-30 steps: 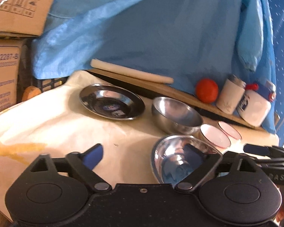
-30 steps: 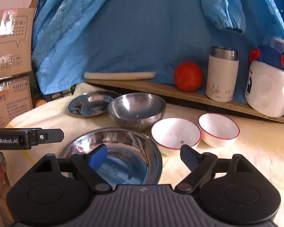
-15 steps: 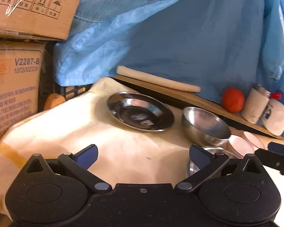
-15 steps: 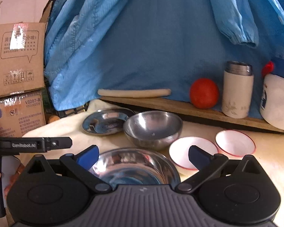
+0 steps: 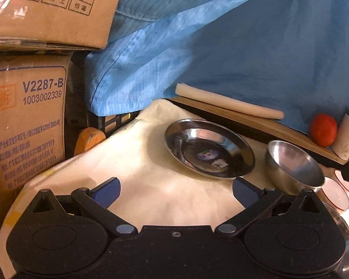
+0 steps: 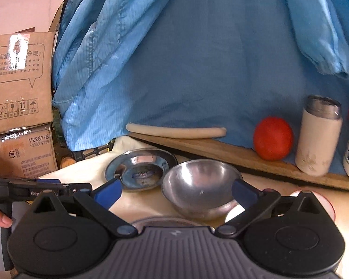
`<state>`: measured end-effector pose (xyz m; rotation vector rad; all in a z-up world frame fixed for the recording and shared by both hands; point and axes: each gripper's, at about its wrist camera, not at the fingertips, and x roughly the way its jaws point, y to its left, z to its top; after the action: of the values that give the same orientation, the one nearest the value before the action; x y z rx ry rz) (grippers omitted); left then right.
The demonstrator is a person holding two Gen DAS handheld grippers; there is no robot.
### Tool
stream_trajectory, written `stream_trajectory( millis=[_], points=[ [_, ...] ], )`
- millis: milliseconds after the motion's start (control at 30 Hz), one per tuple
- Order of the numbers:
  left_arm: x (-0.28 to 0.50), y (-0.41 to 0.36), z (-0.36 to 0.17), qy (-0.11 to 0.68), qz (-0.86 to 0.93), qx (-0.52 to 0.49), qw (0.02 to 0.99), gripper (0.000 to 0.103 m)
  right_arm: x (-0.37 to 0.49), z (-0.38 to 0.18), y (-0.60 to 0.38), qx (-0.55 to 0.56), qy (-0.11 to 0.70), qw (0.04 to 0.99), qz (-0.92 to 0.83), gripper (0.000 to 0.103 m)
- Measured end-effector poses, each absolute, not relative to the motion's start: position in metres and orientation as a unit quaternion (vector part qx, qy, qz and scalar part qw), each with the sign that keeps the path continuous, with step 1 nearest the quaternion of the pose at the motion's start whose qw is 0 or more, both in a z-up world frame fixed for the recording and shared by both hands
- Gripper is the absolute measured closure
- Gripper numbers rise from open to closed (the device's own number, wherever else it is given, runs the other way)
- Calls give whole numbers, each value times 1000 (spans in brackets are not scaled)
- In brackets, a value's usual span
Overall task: Organize plates and bowls
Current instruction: 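Move both tools to the rim of the small dark-centred steel plate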
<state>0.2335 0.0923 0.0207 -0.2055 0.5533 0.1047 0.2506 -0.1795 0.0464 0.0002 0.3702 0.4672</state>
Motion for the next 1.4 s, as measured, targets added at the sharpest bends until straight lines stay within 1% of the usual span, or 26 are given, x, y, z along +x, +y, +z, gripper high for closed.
stream_trajectory(
  millis=[167,400,567,667,1000,1200,1400],
  points=[
    [249,95,19,280,49,-106,953,1,276,52,-165,-12,184,950,251,0],
    [265,95,13,286,42,-116,950,1,314,57,-153,-5,207,938,278,0],
    [280,99,6,293,34,-145,944,1,341,59,-147,27,236,924,300,0],
    [287,101,2,289,35,-167,942,1,357,59,-141,45,248,917,309,0],
    [298,102,-3,272,47,-201,940,1,397,44,-118,51,288,912,288,1],
    [297,109,-5,255,38,-228,939,1,418,35,-113,84,329,895,288,5],
    [297,107,-4,244,19,-232,941,8,430,29,-105,84,346,891,281,9]
  ],
)
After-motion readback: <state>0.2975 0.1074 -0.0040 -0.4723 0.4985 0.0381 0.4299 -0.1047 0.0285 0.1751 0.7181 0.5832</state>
